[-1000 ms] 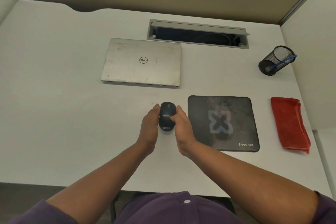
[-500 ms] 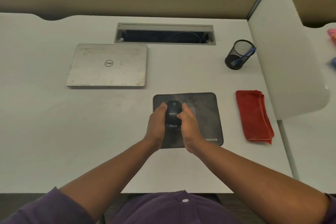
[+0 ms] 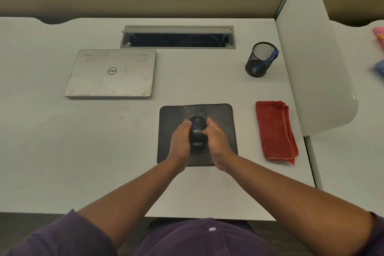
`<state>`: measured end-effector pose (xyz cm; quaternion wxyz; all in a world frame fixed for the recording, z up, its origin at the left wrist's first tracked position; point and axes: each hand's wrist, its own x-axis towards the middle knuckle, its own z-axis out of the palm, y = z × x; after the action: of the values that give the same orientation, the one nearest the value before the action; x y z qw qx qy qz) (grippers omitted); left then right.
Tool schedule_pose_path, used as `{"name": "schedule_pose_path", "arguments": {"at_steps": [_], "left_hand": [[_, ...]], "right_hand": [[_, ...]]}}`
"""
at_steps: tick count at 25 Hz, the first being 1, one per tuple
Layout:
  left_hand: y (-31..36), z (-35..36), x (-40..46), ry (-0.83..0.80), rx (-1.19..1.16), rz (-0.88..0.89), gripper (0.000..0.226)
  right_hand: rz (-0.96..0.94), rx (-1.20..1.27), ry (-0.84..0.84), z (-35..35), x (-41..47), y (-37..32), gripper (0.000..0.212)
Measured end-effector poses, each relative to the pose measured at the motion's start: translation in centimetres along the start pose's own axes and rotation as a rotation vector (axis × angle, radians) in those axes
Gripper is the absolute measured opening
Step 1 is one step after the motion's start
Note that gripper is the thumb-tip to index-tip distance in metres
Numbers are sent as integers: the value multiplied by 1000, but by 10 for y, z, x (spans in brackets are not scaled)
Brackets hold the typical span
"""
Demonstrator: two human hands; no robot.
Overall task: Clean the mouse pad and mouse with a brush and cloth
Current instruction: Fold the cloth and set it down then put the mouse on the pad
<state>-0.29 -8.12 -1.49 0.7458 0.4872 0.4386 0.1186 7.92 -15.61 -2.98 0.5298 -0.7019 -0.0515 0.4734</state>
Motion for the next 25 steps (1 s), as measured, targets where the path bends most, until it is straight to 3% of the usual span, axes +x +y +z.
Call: {"name": "schedule_pose_path", "arguments": {"at_steps": [4,7,10,13,16,18,25], "left_hand": [[0,-10,4,48,120,12,43],[6,-41,14,296,426,46,53],[13,-83,26,439,608,-73,61],[17,-103,37,376,732,-89,54],[21,-104,45,354,715,-78,25],[21,-104,49,364,670,-92,17],[24,-102,53,408,649,-66,19]], "right_hand": [[-35,23,34,-3,0,2,65],[-95,-52,293,-20,3,-3,62],[-26,-269,530,-47,10,-5,59],[44,-343,551,-66,15,-1,56],[41,-389,580,-71,20,0,27],[33,-379,613,-72,23,1,16],[30,-380,609,-77,24,8,21]]}}
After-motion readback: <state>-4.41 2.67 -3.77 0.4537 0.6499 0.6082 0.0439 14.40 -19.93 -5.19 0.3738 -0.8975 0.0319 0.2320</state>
